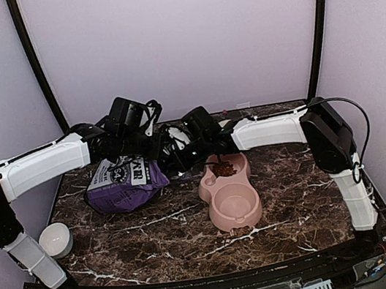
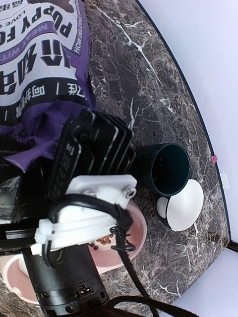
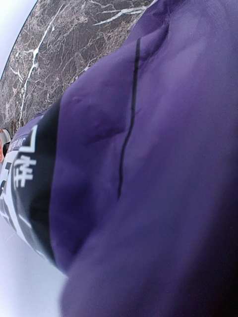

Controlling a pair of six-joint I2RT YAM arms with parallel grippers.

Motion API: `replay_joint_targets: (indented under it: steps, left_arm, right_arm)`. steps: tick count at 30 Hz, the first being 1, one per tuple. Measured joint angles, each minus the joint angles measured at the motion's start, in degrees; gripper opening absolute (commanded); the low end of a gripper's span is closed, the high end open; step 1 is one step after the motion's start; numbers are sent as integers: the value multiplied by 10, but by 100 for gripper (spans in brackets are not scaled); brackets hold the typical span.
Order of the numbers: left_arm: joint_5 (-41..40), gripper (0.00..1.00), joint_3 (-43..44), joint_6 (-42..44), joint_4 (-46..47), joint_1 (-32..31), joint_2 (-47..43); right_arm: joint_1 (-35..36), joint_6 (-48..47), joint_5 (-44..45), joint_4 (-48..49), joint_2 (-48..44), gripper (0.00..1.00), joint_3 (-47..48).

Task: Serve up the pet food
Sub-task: Insert the spatula into the pet food bag, then collect the pet food from the pet food bag.

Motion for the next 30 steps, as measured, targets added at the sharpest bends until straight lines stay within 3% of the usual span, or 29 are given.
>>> replay_joint_targets:
  steps: [18,30]
  left_arm:
    - [-24,0,-2,33,-5,-7,0]
    - [-44,0,-2,80,-15,-9,0]
  right_arm:
    - [-1,-9,-90,6,3,0,-11]
    - [-3,57,-172,45,13,0,-17]
